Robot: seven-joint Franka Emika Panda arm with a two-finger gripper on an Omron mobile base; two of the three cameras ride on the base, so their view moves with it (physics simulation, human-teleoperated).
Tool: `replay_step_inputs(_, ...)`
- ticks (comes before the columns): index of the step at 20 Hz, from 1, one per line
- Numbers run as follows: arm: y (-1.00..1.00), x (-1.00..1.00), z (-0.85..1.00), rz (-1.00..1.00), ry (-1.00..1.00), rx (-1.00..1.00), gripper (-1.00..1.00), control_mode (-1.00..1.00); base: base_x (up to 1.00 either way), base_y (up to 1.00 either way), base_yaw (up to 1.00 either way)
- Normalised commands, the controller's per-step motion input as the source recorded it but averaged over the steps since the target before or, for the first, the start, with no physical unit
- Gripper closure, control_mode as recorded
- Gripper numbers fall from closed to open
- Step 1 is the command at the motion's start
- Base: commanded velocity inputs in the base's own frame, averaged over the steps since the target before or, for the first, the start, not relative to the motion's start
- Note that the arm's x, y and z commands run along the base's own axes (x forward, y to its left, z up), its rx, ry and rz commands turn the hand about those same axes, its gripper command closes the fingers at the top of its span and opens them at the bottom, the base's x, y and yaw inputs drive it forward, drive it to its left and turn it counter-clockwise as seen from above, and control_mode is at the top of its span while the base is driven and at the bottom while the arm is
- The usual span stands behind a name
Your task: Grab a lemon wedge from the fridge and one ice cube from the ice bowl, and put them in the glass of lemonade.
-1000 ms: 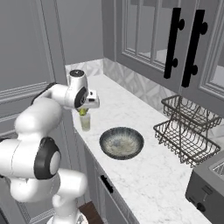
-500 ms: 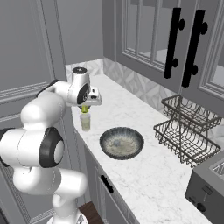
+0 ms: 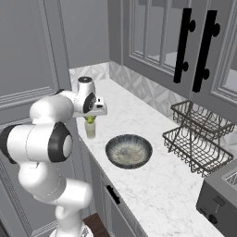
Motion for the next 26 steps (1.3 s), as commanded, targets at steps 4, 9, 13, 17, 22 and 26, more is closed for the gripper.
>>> replay_step_inputs(4,0.10,0.00,-0.11,0.05,0.00,-0.07,1.00,-1.00,0.00,0.00,0.00)
replay_step_inputs(9,0.02,0.09,0.00,0.00,0.00,-0.02,1.00,-1.00,0.00,0.00,0.00)
replay_step_inputs(13,0.00,0.49,0.00,0.00,0.05,-0.02,1.00,-1.00,0.00,0.00,0.00)
replay_step_inputs(17,0.00,0.26,0.00,0.00,0.02,0.00,1.00,-1.00,0.00,0.00,0.00)
replay_step_inputs(22,0.14,0.08,0.00,0.00,0.00,0.00,1.00,-1.00,0.00,0.00,0.00)
replay_step_inputs(26,0.24,0.15,0.00,0.00,0.00,-0.01,1.00,-1.00,0.00,0.00,0.00)
